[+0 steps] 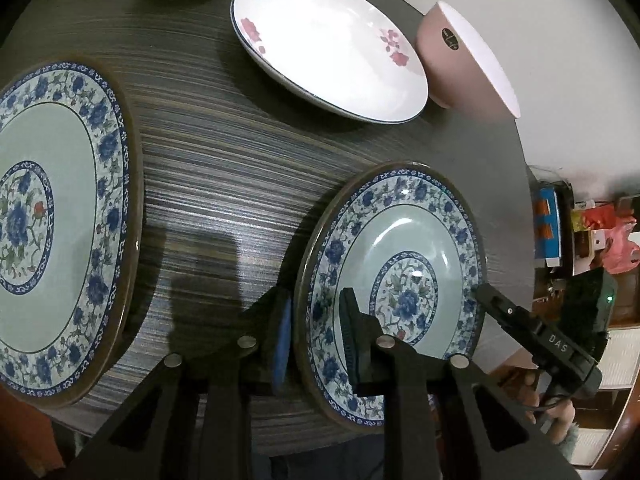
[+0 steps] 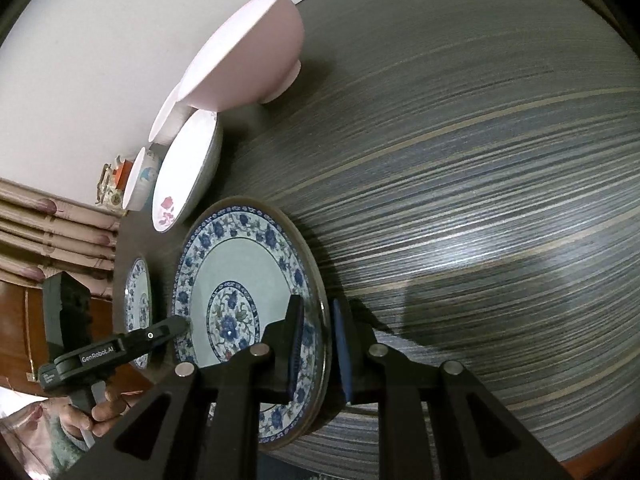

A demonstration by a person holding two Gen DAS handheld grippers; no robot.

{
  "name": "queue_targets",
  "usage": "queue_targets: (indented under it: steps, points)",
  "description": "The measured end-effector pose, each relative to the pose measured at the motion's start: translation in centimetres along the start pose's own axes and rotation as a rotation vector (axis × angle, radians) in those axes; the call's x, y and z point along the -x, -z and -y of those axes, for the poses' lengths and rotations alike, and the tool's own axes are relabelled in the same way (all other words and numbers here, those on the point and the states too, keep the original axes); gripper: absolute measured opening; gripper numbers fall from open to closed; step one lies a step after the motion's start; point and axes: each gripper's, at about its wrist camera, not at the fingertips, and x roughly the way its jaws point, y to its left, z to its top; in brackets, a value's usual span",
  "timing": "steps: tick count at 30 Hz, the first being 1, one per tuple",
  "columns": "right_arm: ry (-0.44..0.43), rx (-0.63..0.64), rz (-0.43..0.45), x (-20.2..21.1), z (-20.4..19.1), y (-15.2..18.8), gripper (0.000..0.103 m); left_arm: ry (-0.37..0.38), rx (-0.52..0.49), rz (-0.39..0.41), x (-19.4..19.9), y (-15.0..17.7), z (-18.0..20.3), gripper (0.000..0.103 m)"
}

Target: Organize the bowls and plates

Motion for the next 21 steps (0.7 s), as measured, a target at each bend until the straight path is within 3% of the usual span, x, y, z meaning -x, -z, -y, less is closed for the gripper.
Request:
queue_targets:
  steps: [4, 21]
  points:
    - [-0.008, -0.008, -0.011, -0.3, 0.0, 0.1, 0.014, -0.014, -0.014, 0.008, -0.1, -0.1, 0.2, 0.014]
    - [0.014, 0.023, 0.022, 0.3, -1.6, 0.5, 0.013, -0.071, -0.090, 0.052, 0.7, 0.5, 1.3, 0.015]
